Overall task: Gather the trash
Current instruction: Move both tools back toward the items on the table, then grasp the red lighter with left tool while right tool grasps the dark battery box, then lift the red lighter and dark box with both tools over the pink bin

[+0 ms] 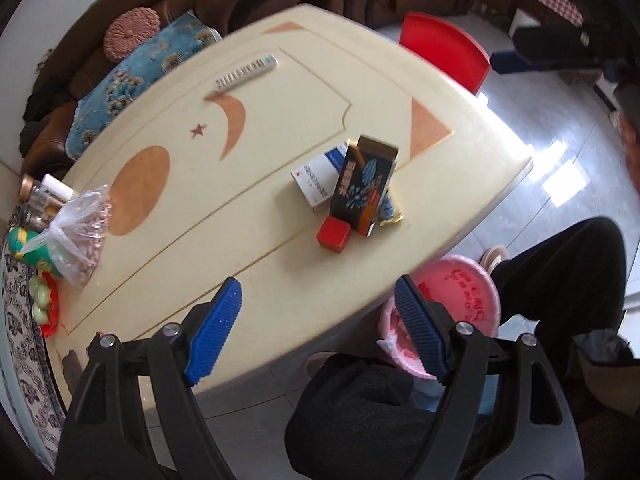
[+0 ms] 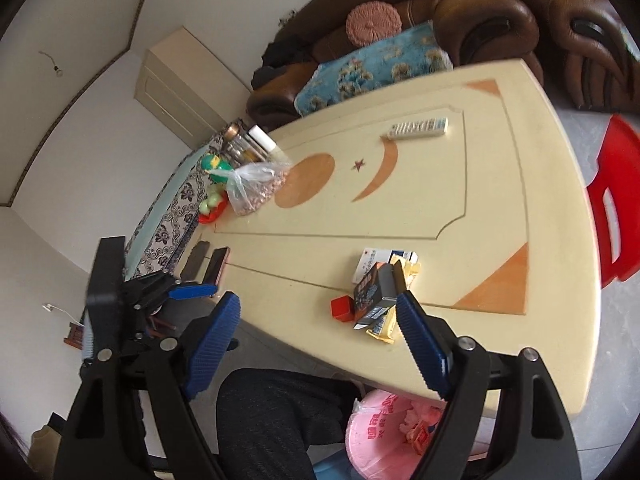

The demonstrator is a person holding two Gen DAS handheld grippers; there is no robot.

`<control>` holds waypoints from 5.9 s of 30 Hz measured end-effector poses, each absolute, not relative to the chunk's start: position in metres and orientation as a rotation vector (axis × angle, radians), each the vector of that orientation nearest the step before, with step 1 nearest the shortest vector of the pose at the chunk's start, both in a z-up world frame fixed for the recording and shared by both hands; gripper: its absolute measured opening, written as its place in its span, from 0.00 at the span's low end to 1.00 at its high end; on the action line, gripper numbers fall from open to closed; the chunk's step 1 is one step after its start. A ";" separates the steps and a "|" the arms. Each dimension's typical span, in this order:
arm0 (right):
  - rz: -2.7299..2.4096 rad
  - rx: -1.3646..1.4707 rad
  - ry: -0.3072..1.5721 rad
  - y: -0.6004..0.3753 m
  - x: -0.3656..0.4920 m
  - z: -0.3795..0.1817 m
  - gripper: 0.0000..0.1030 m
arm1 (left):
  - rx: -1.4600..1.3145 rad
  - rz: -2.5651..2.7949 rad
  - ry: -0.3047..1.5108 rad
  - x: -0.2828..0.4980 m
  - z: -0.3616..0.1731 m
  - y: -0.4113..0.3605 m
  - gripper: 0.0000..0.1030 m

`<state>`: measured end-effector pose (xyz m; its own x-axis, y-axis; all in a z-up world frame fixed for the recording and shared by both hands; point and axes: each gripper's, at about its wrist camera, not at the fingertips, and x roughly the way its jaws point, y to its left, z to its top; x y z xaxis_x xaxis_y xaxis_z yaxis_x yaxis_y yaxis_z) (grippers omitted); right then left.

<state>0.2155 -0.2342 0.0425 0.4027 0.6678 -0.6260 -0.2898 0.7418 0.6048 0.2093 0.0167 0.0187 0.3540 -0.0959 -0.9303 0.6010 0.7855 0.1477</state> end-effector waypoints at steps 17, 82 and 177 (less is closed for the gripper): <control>0.640 0.460 1.198 -0.203 0.273 -0.061 0.76 | 0.612 -0.482 1.238 0.265 -0.058 0.002 0.75; 0.723 0.469 1.299 -0.171 0.305 -0.107 0.34 | 0.644 -0.748 1.282 0.287 -0.123 -0.025 0.43; 0.493 0.149 1.005 -0.196 0.204 -0.010 0.25 | 0.494 -0.606 1.196 0.229 -0.033 -0.011 0.31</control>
<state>0.2041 -0.1964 -0.0097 0.4374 0.4618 -0.7716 -0.3272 0.8810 0.3418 0.2285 -0.0111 -0.0334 0.2441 -0.1711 -0.9545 0.6685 0.7428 0.0378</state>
